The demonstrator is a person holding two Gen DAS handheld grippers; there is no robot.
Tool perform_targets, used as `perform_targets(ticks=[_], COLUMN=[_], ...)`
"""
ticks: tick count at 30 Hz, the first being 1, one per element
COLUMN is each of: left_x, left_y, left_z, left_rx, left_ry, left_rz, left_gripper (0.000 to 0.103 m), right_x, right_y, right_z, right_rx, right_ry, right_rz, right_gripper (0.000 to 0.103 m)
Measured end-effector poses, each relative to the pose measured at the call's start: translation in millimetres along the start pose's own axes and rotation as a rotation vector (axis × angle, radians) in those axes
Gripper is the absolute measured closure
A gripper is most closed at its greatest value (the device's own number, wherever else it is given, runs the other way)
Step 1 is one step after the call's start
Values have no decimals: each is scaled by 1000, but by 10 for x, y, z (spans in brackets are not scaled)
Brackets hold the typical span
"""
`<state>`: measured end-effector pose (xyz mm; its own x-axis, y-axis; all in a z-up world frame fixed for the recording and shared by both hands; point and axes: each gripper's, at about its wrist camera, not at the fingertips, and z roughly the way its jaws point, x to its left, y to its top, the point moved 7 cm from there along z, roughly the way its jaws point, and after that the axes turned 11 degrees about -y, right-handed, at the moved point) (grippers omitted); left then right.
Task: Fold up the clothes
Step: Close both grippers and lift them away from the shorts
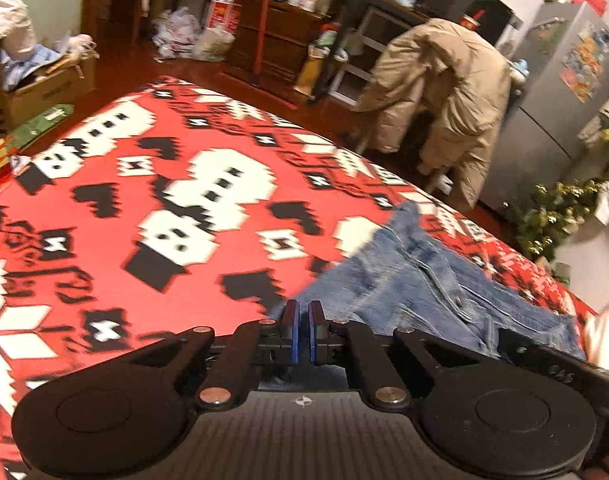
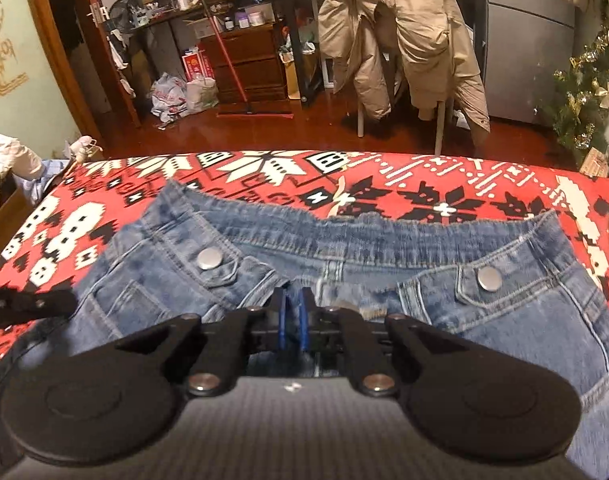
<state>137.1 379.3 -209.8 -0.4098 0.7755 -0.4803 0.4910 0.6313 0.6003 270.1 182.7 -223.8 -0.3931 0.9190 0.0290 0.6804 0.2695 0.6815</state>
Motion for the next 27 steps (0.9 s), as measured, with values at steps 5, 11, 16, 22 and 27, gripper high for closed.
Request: perform_targets(ticks=[5, 11, 16, 22, 27], left_x=[49, -81, -75, 4, -11], left_y=[27, 69, -32, -19, -24], left_z=[-29, -135, -2, 0, -2], left_rx=[-4, -40, 14, 8, 5], left_ry=[-21, -124, -93, -41, -31], left_rz=[-53, -72, -61, -63, -44], left_gripper=[97, 97, 99, 100, 100], right_x=[43, 404, 902, 1166, 1193], right_y=[54, 162, 336, 499, 656], right_z=[-184, -216, 74, 570, 800], right_rx=[-25, -38, -37, -43, -53], right_ry=[-7, 117, 200, 183, 131], right_rz=[-29, -56, -135, -149, -129], right_gripper=[94, 94, 94, 100, 99])
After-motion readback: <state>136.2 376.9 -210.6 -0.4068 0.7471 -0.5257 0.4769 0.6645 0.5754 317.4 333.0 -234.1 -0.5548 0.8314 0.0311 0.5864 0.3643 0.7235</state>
